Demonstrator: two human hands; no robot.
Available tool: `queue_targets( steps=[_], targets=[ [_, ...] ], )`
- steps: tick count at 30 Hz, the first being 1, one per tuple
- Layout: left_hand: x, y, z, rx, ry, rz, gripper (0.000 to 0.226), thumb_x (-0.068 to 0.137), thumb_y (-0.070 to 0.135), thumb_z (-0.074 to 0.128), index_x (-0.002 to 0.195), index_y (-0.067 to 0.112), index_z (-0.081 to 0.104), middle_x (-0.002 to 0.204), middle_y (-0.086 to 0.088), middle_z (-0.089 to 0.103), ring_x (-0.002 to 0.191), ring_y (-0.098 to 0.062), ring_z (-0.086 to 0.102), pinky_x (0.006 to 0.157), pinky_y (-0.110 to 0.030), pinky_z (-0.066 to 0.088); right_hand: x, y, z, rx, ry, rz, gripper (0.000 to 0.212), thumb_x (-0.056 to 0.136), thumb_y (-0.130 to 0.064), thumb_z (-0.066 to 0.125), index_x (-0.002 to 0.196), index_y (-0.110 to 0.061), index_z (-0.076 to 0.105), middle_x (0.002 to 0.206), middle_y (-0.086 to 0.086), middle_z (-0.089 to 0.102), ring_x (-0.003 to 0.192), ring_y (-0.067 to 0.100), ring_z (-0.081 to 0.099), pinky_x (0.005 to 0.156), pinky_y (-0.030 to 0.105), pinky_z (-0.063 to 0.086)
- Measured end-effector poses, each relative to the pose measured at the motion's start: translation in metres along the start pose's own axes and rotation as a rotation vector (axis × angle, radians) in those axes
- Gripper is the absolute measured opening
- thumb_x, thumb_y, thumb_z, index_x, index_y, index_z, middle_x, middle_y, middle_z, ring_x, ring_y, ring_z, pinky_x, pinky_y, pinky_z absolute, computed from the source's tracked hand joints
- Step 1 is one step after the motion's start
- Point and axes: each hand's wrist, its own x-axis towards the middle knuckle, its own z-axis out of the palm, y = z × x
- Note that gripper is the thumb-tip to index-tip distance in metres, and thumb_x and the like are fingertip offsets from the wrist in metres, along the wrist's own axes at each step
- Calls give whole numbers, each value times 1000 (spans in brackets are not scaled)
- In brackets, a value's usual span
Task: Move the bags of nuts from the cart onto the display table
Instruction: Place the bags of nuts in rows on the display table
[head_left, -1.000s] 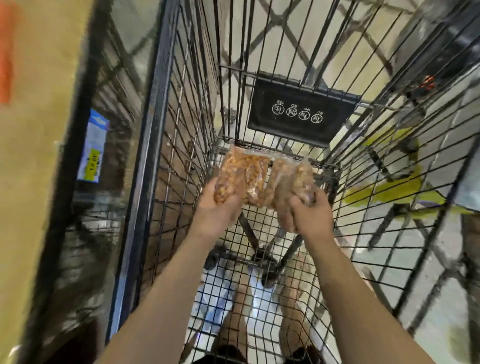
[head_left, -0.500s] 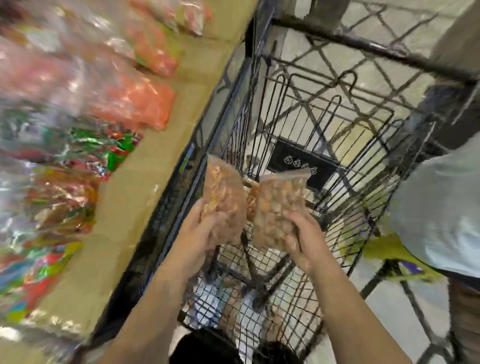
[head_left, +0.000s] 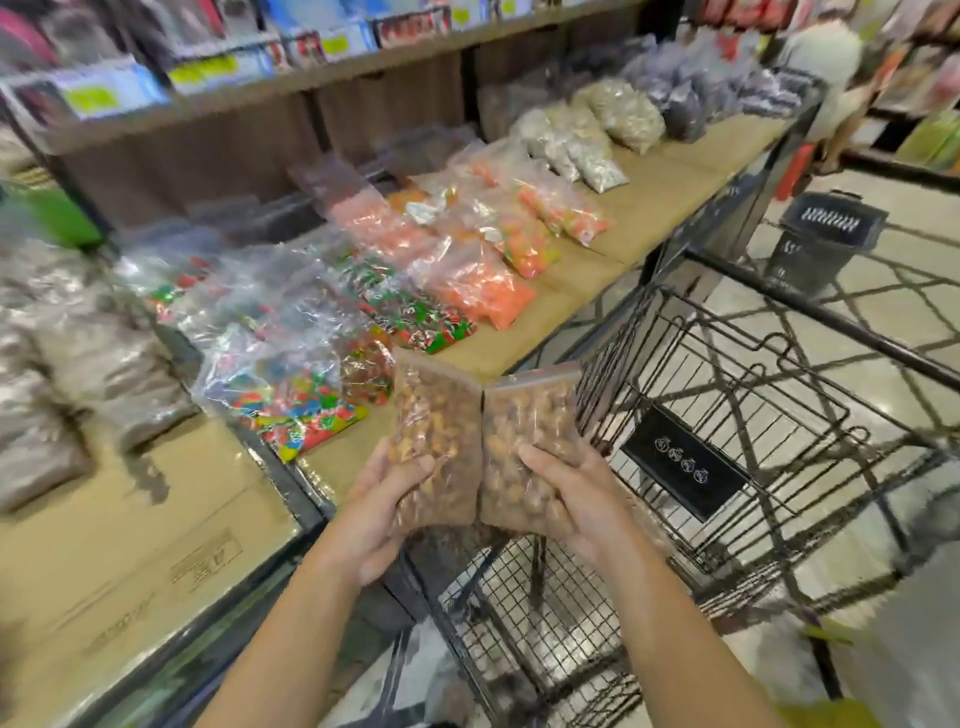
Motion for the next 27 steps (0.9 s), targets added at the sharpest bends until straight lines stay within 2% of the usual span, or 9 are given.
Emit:
queue_targets(
  steps=[3, 7, 10, 13, 15, 19, 21, 23, 27],
  targets=[
    [-27, 15, -22, -54, 79, 92, 62, 80, 9, 78, 135, 34, 59, 122, -8, 78, 97, -22, 78, 77, -38, 63, -6, -2, 35, -53, -70, -17, 51, 85, -8, 83, 132, -18, 66, 120, 11, 79, 100, 33, 79, 84, 51, 65],
    [-56, 36, -53, -124, 142, 173, 57, 92, 2, 63, 147, 17, 55, 112, -6, 80, 89, -17, 80, 67, -31, 64, -10, -2, 81, -77, -129, -27, 40, 87, -4, 81, 124, -11, 70, 112, 11, 80, 85, 22, 79, 58, 31, 62],
    [-77, 54, -79, -146, 192, 220, 59, 87, 7, 66, 145, 11, 57, 116, -10, 79, 92, -21, 79, 69, -34, 65, -10, 1, 117, -67, -184, 2, 37, 85, -8, 83, 120, -11, 71, 107, 14, 80, 73, 20, 77, 52, 29, 59],
    [-96, 68, -113, -148, 265, 290, 64, 82, 11, 71, 144, 7, 55, 112, -9, 79, 90, -19, 78, 67, -32, 64, -8, 9, 156, -88, -248, 24, 33, 92, -8, 78, 124, -8, 69, 80, 6, 76, 52, 12, 70, 40, 22, 50],
    [-108, 77, -137, -127, 326, 323, 63, 83, 7, 76, 142, 4, 55, 112, -9, 79, 87, -18, 78, 65, -30, 63, -8, 16, 184, -88, -300, 36, 29, 96, -7, 73, 124, -11, 68, 75, 5, 73, 46, 8, 66, 36, 20, 46],
    [-136, 93, -190, -119, 410, 374, 41, 96, 2, 67, 134, 14, 63, 115, -11, 78, 91, -20, 77, 66, -32, 63, -11, 37, 244, -100, -384, 12, 51, 85, -13, 80, 134, -10, 65, 98, 16, 78, 66, 18, 75, 47, 30, 58],
    [-151, 100, -216, -130, 434, 400, 45, 93, 5, 72, 131, 30, 68, 115, -10, 78, 97, -28, 70, 71, -38, 58, -11, 50, 270, -120, -397, -16, 51, 87, -11, 80, 136, -8, 63, 119, 24, 76, 93, 32, 75, 76, 51, 65],
    [-166, 105, -241, -124, 473, 420, 50, 91, 8, 75, 134, 33, 68, 115, -10, 78, 98, -30, 67, 71, -39, 54, -11, 63, 293, -145, -413, -19, 47, 93, -11, 78, 137, -9, 63, 128, 22, 72, 107, 40, 70, 97, 62, 54],
    [-196, 112, -281, -132, 515, 427, 42, 99, 1, 63, 137, 20, 61, 98, -5, 79, 76, -15, 77, 59, -27, 61, -16, 87, 334, -187, -440, 11, 61, 80, -24, 85, 136, -9, 64, 124, 21, 74, 106, 42, 73, 85, 57, 61]
  ],
)
